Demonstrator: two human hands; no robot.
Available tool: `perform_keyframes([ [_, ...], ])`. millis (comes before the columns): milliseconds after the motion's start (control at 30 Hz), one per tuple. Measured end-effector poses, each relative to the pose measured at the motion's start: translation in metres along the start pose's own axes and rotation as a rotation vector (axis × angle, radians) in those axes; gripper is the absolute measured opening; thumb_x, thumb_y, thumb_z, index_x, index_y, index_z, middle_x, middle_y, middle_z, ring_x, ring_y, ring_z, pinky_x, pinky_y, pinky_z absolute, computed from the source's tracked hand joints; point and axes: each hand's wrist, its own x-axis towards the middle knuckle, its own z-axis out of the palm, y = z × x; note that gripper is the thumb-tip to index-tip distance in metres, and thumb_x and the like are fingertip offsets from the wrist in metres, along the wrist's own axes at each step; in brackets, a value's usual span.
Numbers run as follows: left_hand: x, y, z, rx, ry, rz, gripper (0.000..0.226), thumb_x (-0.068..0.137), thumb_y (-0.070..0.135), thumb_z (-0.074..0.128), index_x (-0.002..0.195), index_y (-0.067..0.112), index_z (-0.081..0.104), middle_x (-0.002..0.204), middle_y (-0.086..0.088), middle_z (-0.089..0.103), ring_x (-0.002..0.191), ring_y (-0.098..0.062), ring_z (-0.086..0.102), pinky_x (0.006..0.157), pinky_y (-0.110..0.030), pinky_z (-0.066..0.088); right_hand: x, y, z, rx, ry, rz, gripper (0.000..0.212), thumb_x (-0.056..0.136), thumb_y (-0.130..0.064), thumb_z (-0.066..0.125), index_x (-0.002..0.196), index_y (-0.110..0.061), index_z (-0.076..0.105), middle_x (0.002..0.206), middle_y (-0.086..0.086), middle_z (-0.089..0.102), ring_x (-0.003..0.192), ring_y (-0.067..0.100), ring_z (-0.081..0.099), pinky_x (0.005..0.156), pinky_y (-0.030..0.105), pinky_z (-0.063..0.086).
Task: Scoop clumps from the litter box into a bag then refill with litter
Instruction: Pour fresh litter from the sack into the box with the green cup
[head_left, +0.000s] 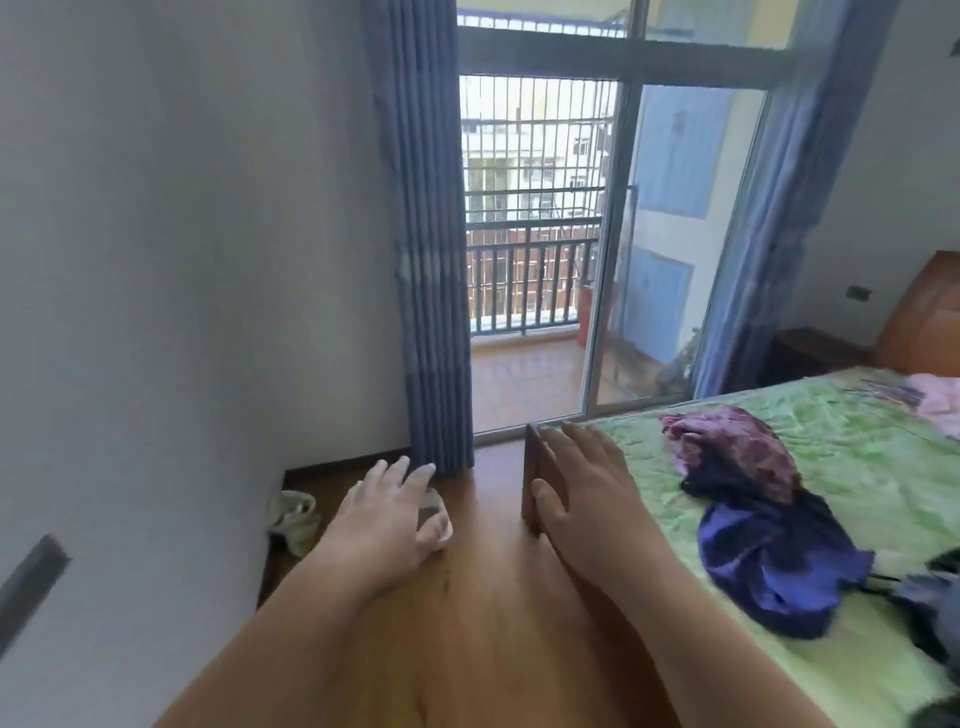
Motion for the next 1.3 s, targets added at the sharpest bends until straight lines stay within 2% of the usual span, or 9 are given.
perform_keyframes([
  [133, 0.033, -0.035, 0.004, -0.030, 0.014, -0.085, 0.068, 0.099, 0.056, 0.037, 0.158, 0.033, 0.012, 0.167, 0.000, 0.007, 0.153, -0.022, 0.001, 0.124, -0.041, 0.007, 0.047, -0.006, 0.028, 0.048, -0.088, -0.026, 0.060, 0.101, -0.043, 0.043, 0.155, -0.040, 0.017, 0.165, -0.013, 0.009, 0.152, 0.011, -0.005, 0.125, 0.039, 0.004],
  [300, 0.085, -0.051, 0.011, -0.030, 0.040, -0.186, 0.067, 0.100, 0.055, 0.037, 0.158, 0.032, 0.013, 0.167, 0.001, 0.007, 0.153, -0.021, 0.001, 0.124, -0.040, 0.008, 0.114, 0.017, 0.061, 0.085, -0.157, -0.074, 0.061, 0.102, -0.042, 0.043, 0.156, -0.037, 0.016, 0.166, -0.011, 0.009, 0.152, 0.012, -0.006, 0.125, 0.043, 0.007],
  [467, 0.151, -0.046, 0.015, -0.049, 0.095, -0.277, 0.067, 0.100, 0.051, 0.041, 0.158, 0.028, 0.017, 0.166, -0.003, 0.011, 0.153, -0.023, 0.005, 0.123, -0.039, 0.010, 0.191, 0.053, 0.085, 0.093, -0.212, -0.161, 0.061, 0.101, -0.041, 0.044, 0.156, -0.035, 0.019, 0.165, -0.008, 0.013, 0.152, 0.013, -0.004, 0.125, 0.041, 0.008],
  [633, 0.206, -0.041, 0.018, -0.045, 0.106, -0.375, 0.066, 0.100, 0.050, 0.042, 0.157, 0.028, 0.018, 0.166, -0.003, 0.013, 0.153, -0.023, 0.007, 0.124, -0.039, 0.012, 0.264, 0.084, 0.100, 0.071, -0.307, -0.230, 0.061, 0.102, -0.043, 0.043, 0.157, -0.037, 0.015, 0.165, -0.011, 0.009, 0.152, 0.012, -0.006, 0.117, 0.032, -0.004],
  [767, 0.240, -0.049, 0.031, -0.068, 0.092, -0.439, 0.066, 0.099, 0.050, 0.042, 0.157, 0.028, 0.020, 0.165, -0.002, 0.016, 0.153, -0.022, 0.010, 0.123, -0.041, 0.015, 0.316, 0.093, 0.125, 0.096, -0.383, -0.250, 0.061, 0.102, -0.042, 0.045, 0.157, -0.036, 0.018, 0.165, -0.009, 0.011, 0.152, 0.014, -0.005, 0.122, 0.038, 0.004],
  [933, 0.273, -0.077, 0.041, -0.082, 0.056, -0.494, 0.066, 0.101, 0.050, 0.041, 0.158, 0.028, 0.017, 0.166, -0.001, 0.013, 0.153, -0.022, 0.008, 0.124, -0.040, 0.014, 0.362, 0.084, 0.163, 0.110, -0.423, -0.293, 0.061, 0.101, -0.042, 0.046, 0.156, -0.037, 0.019, 0.164, -0.012, 0.012, 0.152, 0.011, -0.006, 0.120, 0.035, 0.004],
  [1033, 0.291, -0.106, 0.043, -0.104, 0.077, -0.530, 0.065, 0.100, 0.050, 0.042, 0.157, 0.027, 0.020, 0.165, 0.000, 0.017, 0.152, -0.021, 0.012, 0.123, -0.040, 0.017, 0.391, 0.070, 0.191, 0.106, -0.444, -0.303, 0.060, 0.101, -0.042, 0.047, 0.155, -0.037, 0.021, 0.164, -0.012, 0.013, 0.152, 0.012, -0.005, 0.121, 0.038, 0.006],
  [1300, 0.334, -0.233, 0.036, -0.144, 0.067, -0.586, 0.062, 0.100, 0.049, 0.041, 0.155, 0.029, 0.020, 0.163, -0.001, 0.020, 0.150, -0.021, 0.016, 0.123, -0.041, 0.019, 0.466, -0.018, 0.285, 0.092, -0.488, -0.340, 0.060, 0.101, -0.038, 0.047, 0.156, -0.034, 0.022, 0.164, -0.009, 0.016, 0.152, 0.015, -0.003, 0.122, 0.038, 0.009],
])
